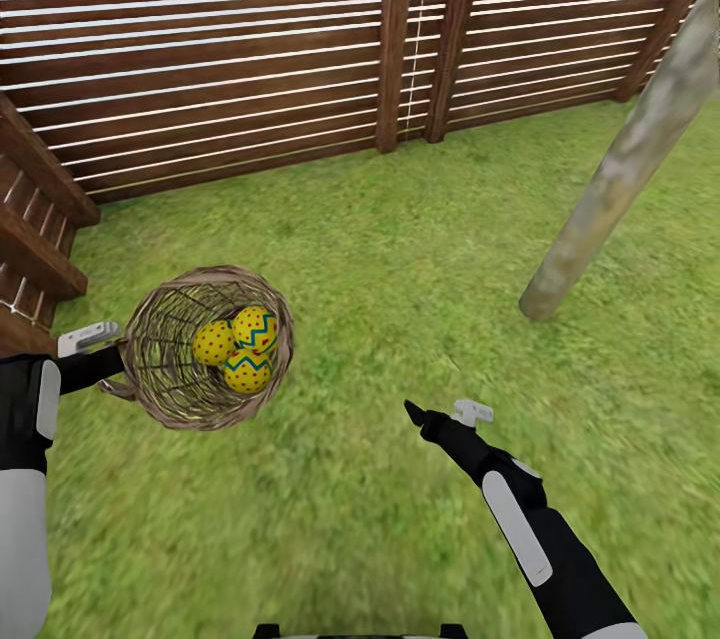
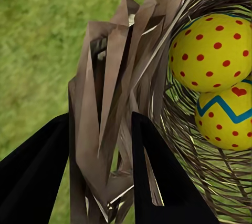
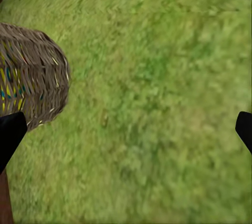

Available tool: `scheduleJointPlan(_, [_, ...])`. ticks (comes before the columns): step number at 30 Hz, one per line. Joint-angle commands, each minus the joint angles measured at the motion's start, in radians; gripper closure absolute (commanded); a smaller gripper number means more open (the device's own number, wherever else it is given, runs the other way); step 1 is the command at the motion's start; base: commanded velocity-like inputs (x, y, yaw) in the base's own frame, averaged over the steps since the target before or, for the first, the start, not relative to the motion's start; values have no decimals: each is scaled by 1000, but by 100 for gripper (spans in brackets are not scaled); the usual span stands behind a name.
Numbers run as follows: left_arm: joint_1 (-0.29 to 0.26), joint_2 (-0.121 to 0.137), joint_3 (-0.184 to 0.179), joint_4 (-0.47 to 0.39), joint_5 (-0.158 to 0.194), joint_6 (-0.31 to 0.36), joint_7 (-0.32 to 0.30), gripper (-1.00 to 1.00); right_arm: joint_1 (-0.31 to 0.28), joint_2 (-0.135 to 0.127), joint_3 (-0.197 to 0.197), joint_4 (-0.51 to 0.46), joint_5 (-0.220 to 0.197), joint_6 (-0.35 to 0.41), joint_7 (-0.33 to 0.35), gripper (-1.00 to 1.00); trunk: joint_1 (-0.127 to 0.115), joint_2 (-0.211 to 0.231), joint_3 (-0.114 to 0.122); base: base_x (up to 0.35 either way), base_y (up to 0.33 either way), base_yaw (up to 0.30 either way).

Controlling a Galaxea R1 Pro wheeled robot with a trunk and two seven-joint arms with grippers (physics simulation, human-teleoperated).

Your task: Take the three Easter eggs out of the wicker basket on the lawn in the garden, then place them on the lawn next to a single tree (choose any tree) so that all three eggs are next to the same tree and none are left in the basket.

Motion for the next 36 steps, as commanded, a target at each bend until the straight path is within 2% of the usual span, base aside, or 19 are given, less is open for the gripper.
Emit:
scheduleJointPlan(1, [-1,0,2,-1,10,6,-5,100,0,-1,1,-1,-4,4,0,-100,1,-2,0,0,0,0])
scheduleJointPlan(10, [-1,-1,2,-1,10,6,-5,100,0,-1,1,-1,-4,2,-1,-100,1,-2,15,0,0,0])
scheduleJointPlan(12, [-1,-1,2,-1,10,6,-5,100,0,-1,2,1,-7,-38,0,-100,1,-2,19,0,0,11])
scheduleJointPlan(14, [-1,0,2,-1,10,6,-5,100,0,-1,2,8,-7,-46,1,-100,1,-2,22,0,0,49])
scheduleJointPlan(36, [-1,0,2,-1,10,7,-5,100,0,-1,2,11,-6,-50,1,-100,1,-2,59,0,0,70])
